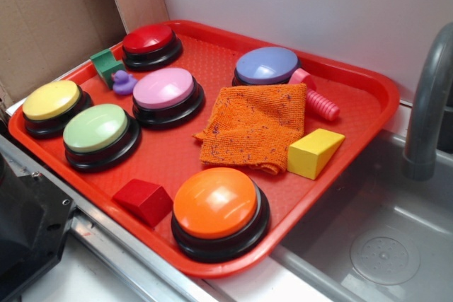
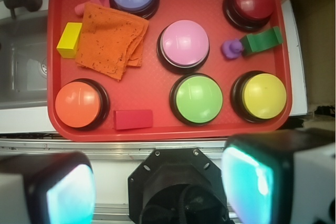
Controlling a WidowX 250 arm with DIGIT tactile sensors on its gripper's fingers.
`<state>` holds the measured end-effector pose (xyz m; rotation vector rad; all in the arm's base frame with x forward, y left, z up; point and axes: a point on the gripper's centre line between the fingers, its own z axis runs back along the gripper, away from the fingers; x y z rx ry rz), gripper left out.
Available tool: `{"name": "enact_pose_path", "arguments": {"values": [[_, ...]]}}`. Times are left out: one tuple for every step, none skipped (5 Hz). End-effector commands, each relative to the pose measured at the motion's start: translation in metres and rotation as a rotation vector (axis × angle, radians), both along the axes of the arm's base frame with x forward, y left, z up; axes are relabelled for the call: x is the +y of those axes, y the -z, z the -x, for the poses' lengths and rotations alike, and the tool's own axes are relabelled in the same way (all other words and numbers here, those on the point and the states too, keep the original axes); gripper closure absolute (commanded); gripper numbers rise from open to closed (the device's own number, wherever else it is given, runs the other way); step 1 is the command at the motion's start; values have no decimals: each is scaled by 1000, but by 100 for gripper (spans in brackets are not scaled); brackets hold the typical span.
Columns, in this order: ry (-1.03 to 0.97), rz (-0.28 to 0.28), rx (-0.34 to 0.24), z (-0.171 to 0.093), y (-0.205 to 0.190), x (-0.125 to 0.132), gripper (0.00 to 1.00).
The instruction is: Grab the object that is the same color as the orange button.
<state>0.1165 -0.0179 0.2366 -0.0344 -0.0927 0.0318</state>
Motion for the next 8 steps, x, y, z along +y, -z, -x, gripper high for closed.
{"name": "enact_pose_path", "arguments": {"values": [[0, 0, 0, 0, 0, 0, 0], [-102, 60, -7, -10, 4, 0, 0], [-295, 84, -43, -33, 15, -2, 0], [-485, 105, -99, -58, 32, -6, 0], [-652, 159, -153, -88, 64, -15, 0], [-718, 152, -142, -112, 99, -25, 0], [-730, 179, -118, -125, 127, -31, 0], [-741, 209, -89, -134, 158, -38, 0]]}}
